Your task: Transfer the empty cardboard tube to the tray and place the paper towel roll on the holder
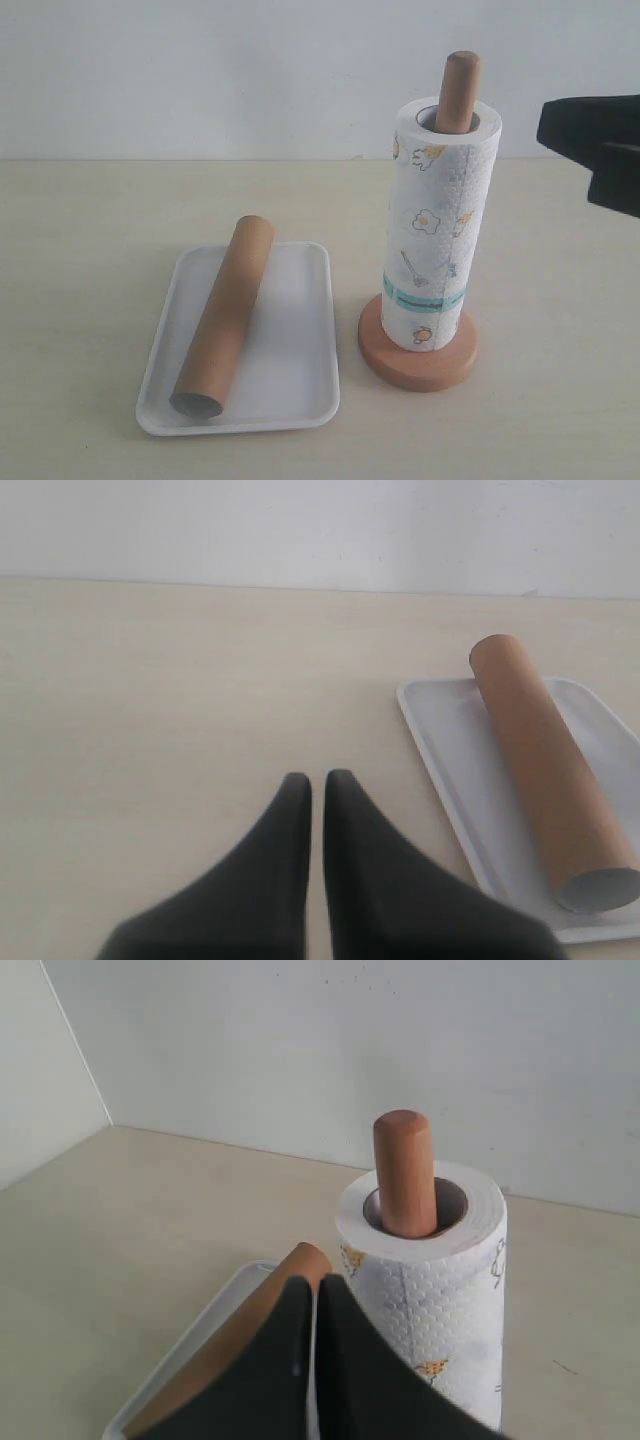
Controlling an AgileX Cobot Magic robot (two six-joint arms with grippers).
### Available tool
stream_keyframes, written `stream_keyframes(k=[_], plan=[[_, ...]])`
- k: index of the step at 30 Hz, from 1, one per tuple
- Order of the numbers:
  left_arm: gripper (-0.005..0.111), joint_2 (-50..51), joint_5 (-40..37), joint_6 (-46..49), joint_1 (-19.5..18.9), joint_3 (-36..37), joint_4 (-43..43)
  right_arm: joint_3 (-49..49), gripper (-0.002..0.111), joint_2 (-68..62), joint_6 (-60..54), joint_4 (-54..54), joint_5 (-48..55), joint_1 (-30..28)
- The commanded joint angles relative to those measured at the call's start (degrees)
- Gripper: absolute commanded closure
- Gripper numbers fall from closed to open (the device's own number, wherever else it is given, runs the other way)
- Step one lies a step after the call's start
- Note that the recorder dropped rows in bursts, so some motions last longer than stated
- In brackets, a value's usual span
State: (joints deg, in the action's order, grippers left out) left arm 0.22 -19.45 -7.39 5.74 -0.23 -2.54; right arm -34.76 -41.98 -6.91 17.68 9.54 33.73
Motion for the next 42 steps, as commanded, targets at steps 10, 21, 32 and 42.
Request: stream_keyframes(k=[10,21,32,42], plan=[[0.103,-0.22,0.17,0.18,-0.14,0.23,-0.2,-0.02,0.107,0.14,-0.56,-0.26,-0.15,0.12],[0.103,-0.22,0.17,0.18,-0.14,0.23,-0.2,5.59,0.107,8.96,0.5,-0.02,8.26,-5.97],[0.103,-0.22,0.17,0.18,-0.14,0.23,-0.2,31.22,0.107,33.82,1.02,4.6,-10.74,-21.62],[0.103,-0.22,0.17,0.18,-0.13,0.23,-0.31,34.76,0.107,41.98,-3.19,4.33,-10.56,-24.08]])
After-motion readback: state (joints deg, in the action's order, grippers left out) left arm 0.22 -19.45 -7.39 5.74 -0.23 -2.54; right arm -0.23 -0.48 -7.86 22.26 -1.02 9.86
